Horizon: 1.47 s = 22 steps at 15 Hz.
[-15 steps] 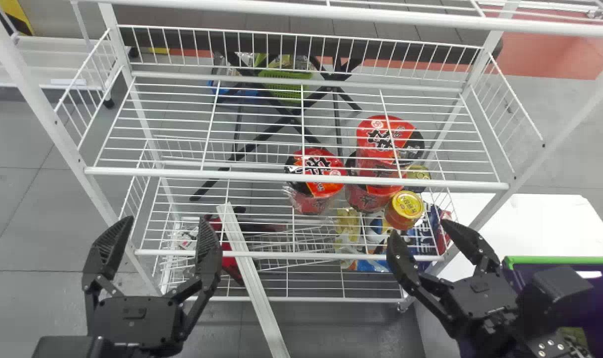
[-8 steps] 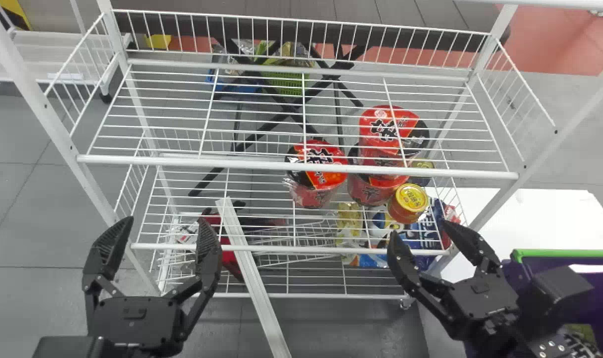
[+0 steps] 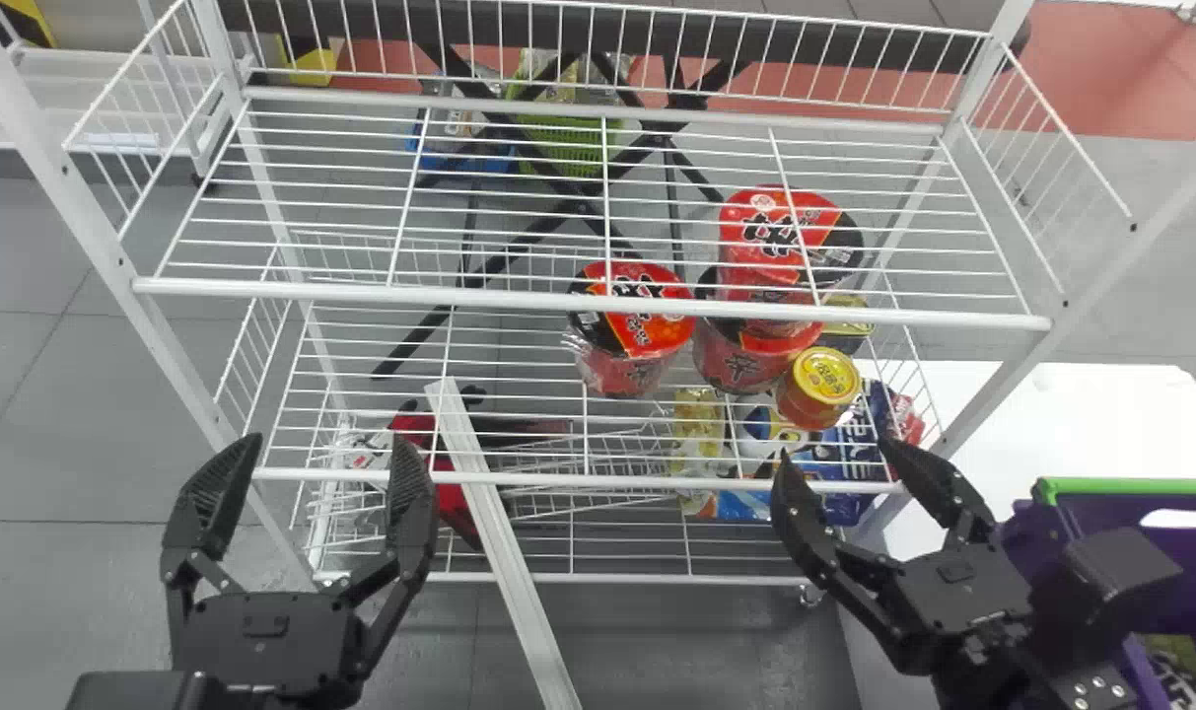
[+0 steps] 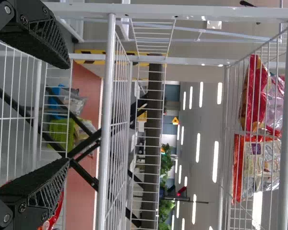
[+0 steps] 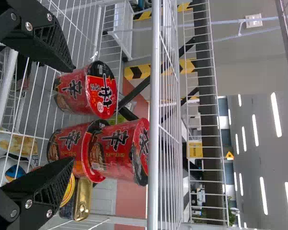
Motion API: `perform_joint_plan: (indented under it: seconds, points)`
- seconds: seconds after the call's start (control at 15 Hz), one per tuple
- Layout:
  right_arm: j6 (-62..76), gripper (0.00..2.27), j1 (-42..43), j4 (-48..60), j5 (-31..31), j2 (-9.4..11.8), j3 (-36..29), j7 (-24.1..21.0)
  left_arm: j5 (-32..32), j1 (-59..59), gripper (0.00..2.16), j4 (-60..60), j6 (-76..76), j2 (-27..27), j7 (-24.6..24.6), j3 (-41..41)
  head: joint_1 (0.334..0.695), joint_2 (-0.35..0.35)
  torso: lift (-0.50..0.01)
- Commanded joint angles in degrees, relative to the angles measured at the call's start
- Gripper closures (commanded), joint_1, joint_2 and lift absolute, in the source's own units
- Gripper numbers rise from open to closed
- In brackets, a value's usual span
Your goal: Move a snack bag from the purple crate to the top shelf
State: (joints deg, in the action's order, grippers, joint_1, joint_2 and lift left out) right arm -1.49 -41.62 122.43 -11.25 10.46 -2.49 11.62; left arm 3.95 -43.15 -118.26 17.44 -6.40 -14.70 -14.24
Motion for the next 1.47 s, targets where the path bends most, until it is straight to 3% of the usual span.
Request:
perform_joint_plan:
  seconds: [0.0, 0.47, 0.67, 0.8, 1.2, 1.4]
  points:
    - [-0.4, 0.17, -0.31, 0.27, -1.05, -0.09, -0.41, 0.34, 0.0, -0.09, 0.13, 0.04, 0.0, 0.07, -0.07, 0.0, 0.695, -0.095, -0.45]
    - [-3.39, 0.18, -2.06, 4.14, -0.96, -0.26, -1.73, 0.51, 0.0, -0.18, 0.13, 0.31, 0.53, 0.07, -0.07, -0.09, 0.695, -0.105, -0.45]
    - [-22.2, 0.18, -4.17, 13.63, -3.07, -0.35, -5.86, 0.78, -0.09, -0.45, 0.13, 1.01, 1.76, 0.07, -0.59, 0.09, 0.695, -0.107, -0.45]
    - [-29.23, 0.18, -6.02, 19.17, -5.36, -1.67, -10.52, 1.3, -0.17, -0.18, 0.13, 2.42, 2.81, 0.16, -0.77, 0.26, 0.695, -0.118, -0.45]
    - [-60.52, 0.18, -2.41, 27.69, -14.15, -10.11, -32.05, 8.16, -0.17, 2.01, 0.13, 5.67, 2.81, 0.33, -0.59, -0.27, 0.695, -0.238, -0.45]
    - [-68.96, 0.18, 2.77, 27.6, -19.77, -10.51, -45.32, 13.7, -0.17, 2.37, 0.13, 6.11, 2.11, 0.25, -0.59, -0.35, 0.695, -0.336, -0.45]
